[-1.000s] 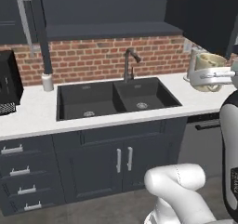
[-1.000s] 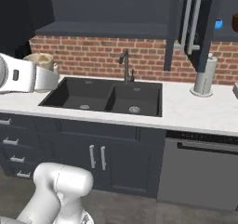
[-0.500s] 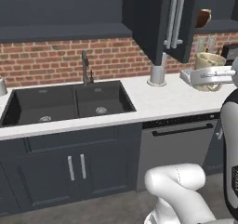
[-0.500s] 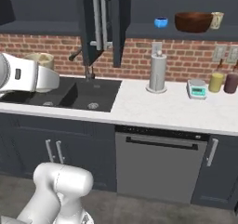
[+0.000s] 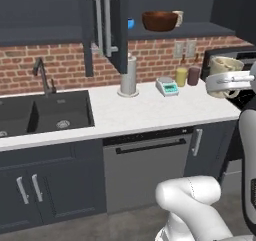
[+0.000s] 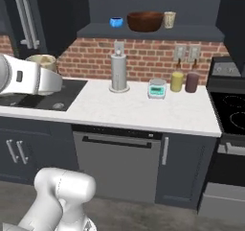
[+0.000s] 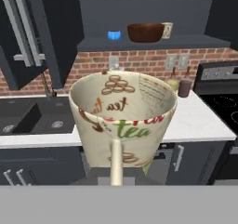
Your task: Gather all objects into one cabinet and sort the glasses and bowls to opposite sides.
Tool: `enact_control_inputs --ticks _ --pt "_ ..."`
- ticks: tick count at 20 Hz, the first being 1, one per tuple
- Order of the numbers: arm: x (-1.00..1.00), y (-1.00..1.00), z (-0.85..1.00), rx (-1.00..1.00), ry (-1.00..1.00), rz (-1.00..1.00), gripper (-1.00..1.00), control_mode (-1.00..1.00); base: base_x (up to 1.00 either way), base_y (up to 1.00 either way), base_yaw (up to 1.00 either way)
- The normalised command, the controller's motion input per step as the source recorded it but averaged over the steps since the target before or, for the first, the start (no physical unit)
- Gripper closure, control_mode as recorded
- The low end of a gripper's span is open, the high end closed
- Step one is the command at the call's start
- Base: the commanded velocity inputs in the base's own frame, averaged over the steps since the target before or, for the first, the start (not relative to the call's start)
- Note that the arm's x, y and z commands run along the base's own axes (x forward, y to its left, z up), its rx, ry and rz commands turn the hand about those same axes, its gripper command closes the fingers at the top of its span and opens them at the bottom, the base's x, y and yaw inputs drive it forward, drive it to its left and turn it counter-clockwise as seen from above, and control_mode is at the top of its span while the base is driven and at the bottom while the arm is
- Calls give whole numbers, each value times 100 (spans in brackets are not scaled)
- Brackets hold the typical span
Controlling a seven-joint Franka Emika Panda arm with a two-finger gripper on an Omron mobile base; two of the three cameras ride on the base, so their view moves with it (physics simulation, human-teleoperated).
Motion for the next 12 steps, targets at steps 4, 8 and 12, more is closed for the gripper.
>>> enact_control_inputs --ticks 4,8,12 --pt "0 0 0 0 0 0 100 100 0 -79 -5" --pt "0 0 0 0 0 0 100 100 4 -68 -3" --pt "0 0 0 0 0 0 100 100 14 -58 -1"
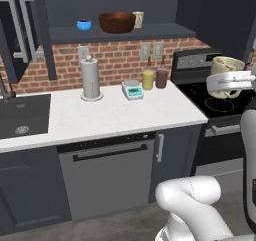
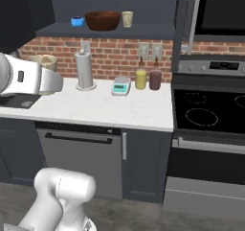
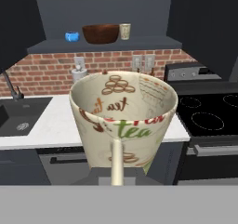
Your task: Gather all objects into one cabinet and sort the glasses and bowls to opposite sides.
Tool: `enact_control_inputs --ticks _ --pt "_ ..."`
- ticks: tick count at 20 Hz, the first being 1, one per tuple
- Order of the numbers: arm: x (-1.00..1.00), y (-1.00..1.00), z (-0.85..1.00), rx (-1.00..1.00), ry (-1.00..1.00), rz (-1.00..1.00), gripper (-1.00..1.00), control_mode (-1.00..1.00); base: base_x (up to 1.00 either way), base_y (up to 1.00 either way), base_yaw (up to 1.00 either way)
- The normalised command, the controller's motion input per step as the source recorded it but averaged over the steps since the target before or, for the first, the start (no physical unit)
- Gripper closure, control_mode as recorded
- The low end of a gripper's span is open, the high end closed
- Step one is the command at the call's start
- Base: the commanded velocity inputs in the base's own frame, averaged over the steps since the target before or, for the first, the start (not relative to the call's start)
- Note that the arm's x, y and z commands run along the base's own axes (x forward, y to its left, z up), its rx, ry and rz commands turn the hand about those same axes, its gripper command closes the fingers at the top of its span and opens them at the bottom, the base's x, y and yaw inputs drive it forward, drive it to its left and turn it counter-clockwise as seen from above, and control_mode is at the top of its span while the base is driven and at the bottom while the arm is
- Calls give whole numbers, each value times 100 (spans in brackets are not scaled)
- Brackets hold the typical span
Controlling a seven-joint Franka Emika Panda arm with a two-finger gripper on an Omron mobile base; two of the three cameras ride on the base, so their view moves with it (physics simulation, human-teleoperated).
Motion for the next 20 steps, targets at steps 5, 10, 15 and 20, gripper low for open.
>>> enact_control_inputs --ticks 5,10,15,20 --pt "0 0 0 0 0 0 100 100 22 -48 -1" --pt "0 0 0 0 0 0 100 100 35 -29 -2" --pt "0 0 0 0 0 0 100 100 30 0 -4" --pt "0 0 0 0 0 0 100 100 25 30 -3"
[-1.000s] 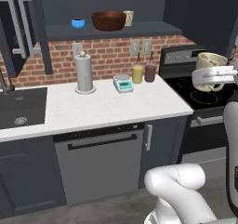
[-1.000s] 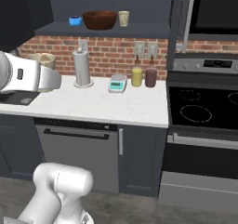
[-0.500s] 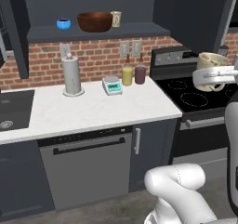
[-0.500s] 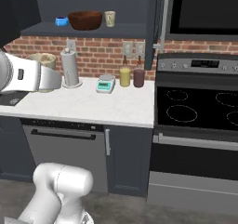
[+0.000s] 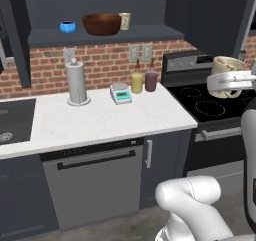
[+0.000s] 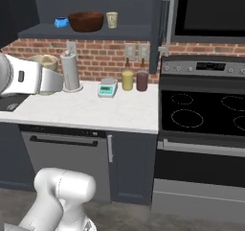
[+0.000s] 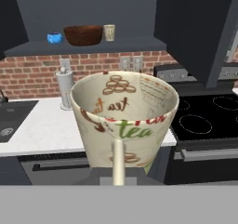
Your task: Gather all objects into one cabinet and sort the glasses and bowls to opposite sides.
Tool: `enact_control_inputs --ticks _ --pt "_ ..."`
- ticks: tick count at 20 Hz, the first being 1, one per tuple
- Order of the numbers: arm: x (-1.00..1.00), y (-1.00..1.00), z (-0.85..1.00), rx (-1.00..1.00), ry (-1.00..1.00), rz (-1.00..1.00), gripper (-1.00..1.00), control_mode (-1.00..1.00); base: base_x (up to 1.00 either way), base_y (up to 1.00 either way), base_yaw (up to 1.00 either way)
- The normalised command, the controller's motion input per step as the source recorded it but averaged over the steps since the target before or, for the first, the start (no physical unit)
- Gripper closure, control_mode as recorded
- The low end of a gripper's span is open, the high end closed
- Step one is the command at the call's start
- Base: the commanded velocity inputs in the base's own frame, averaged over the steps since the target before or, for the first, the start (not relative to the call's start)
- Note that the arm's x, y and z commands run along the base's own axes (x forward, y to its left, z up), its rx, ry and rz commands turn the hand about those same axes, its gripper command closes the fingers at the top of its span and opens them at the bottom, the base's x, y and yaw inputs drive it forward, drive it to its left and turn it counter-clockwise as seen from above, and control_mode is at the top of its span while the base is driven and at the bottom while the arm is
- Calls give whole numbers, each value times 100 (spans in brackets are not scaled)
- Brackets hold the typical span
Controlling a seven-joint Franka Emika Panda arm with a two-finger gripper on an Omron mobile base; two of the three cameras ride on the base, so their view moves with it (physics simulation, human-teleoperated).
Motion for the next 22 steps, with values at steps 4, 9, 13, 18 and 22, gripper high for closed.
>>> enact_control_inputs --ticks 4,9,13,18,22 --pt "0 0 0 0 0 0 100 100 28 48 -2" --pt "0 0 0 0 0 0 100 100 23 61 -1" --pt "0 0 0 0 0 0 100 100 24 62 0" --pt "0 0 0 0 0 0 100 100 42 22 0" --pt "0 0 0 0 0 0 100 100 51 0 0"
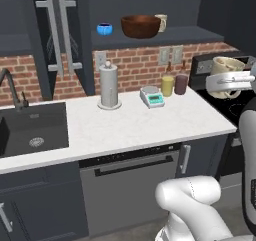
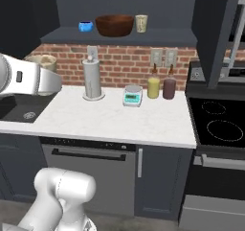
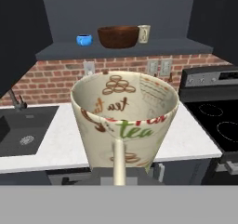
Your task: Gather all objects into one cabinet and sort the glasses and bowls to opposite sides.
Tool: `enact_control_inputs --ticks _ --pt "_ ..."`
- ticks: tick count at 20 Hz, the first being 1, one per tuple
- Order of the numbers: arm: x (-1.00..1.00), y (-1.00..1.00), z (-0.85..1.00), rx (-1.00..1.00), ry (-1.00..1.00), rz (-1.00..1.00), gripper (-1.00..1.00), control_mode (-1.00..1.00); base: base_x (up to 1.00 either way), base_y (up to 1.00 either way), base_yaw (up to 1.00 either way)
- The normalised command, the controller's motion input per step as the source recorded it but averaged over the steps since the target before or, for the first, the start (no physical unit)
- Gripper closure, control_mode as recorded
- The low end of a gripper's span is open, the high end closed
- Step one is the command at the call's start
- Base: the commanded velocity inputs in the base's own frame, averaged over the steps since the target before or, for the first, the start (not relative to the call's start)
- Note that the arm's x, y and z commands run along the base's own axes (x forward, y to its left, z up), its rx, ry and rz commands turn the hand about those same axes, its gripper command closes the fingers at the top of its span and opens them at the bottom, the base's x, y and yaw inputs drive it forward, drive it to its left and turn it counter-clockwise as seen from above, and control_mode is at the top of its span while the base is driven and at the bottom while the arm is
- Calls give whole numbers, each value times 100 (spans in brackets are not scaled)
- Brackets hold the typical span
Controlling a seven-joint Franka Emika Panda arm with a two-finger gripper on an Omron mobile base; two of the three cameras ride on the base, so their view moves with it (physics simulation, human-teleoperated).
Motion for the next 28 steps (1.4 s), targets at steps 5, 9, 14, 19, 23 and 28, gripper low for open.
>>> enact_control_inputs --ticks 5,9,14,19,23,28 --pt "0 0 0 0 0 0 100 100 54 0 0" --pt "0 0 0 0 0 0 100 100 57 0 0" --pt "0 0 0 0 0 0 100 100 54 0 0" --pt "0 0 0 0 0 0 100 100 47 0 0" --pt "0 0 0 0 0 0 100 100 42 0 0" --pt "0 0 0 0 0 0 100 100 34 0 0"
